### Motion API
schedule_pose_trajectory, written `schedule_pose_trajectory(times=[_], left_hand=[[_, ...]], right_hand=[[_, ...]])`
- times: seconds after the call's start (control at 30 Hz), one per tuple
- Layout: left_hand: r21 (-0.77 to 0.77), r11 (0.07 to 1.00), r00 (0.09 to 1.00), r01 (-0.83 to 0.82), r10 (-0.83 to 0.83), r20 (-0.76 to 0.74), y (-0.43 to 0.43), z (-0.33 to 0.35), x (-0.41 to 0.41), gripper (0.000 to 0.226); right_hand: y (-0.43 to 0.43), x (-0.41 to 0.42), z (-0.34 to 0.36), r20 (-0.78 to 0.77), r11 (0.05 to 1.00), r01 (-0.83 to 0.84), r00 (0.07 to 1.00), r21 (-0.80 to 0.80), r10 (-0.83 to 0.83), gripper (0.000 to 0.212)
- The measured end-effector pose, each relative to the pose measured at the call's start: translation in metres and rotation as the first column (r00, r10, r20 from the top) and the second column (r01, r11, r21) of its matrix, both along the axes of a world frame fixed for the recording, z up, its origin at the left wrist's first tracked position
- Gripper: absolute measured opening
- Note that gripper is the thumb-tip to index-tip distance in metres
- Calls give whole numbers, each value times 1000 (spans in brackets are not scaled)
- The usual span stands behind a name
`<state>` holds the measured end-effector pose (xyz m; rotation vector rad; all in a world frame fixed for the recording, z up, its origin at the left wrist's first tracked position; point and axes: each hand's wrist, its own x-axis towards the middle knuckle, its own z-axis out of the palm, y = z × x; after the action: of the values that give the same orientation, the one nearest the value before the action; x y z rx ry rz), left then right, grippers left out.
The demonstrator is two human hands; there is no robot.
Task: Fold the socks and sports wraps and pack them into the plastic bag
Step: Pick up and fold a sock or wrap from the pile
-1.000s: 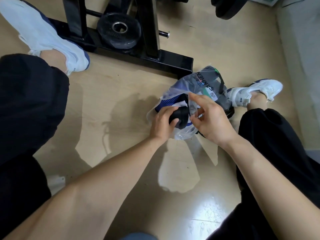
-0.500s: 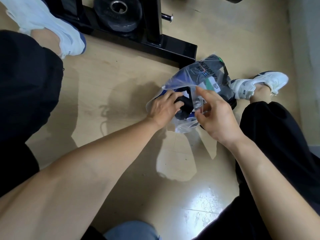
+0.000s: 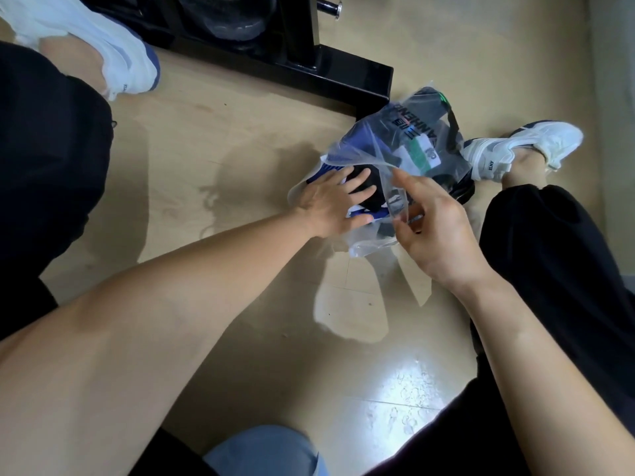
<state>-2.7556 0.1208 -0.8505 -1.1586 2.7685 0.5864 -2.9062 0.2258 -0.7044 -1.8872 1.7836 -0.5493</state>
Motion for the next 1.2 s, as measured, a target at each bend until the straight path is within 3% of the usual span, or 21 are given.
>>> schedule_pose_trajectory(times=[0.17, 0.33, 0.43, 0.53, 0.63, 0.7, 0.8, 0.87, 0.93, 1.03, 1.1, 1.2], left_hand=[[130, 985, 994, -111, 112, -4, -5, 20, -21, 76], [90, 992, 946, -92, 115, -303, 4, 23, -4, 63], [89, 993, 835, -83, 118, -538, 18, 14, 27, 62], [115, 978, 746, -171, 205, -633, 31, 17, 47, 61], [98, 943, 647, -317, 290, -705, 39, 21, 57, 37], [174, 867, 540, -467, 435, -721, 40, 20, 64, 22], [403, 642, 321, -652, 716, -620, 25, 24, 75, 27], [447, 525, 250, -724, 804, -539, 9, 32, 81, 38], [450, 490, 287, -746, 847, -447, -6, 41, 81, 48], [463, 499, 398, -732, 866, -303, -23, 47, 75, 66], [491, 491, 416, -720, 871, -262, -31, 46, 70, 65], [458, 500, 413, -735, 866, -282, -36, 42, 70, 40]], right_hand=[[-5, 3, 0, -4, 1000, 6, 1000, -11, -7, 66], [-1, 7, -6, 46, 999, -18, 999, -28, 19, 66], [4, 8, -8, 173, 999, 36, 984, 34, -41, 71], [5, 12, -13, 217, 993, 87, 971, 74, -101, 63], [7, 16, -15, 252, 988, 147, 956, 45, -154, 48], [11, 16, -15, 286, 968, 251, 928, -8, -238, 32], [22, 15, -24, 426, 839, 539, 744, 72, -515, 6], [33, 19, -37, 454, 706, 651, 558, 279, -694, 13], [40, 28, -52, 389, 564, 632, 410, 532, -825, 20], [43, 41, -73, 296, 400, 463, 283, 791, -912, 27], [44, 46, -84, 316, 383, 345, 234, 857, -919, 35], [48, 53, -93, 397, 416, 267, 121, 869, -910, 27]])
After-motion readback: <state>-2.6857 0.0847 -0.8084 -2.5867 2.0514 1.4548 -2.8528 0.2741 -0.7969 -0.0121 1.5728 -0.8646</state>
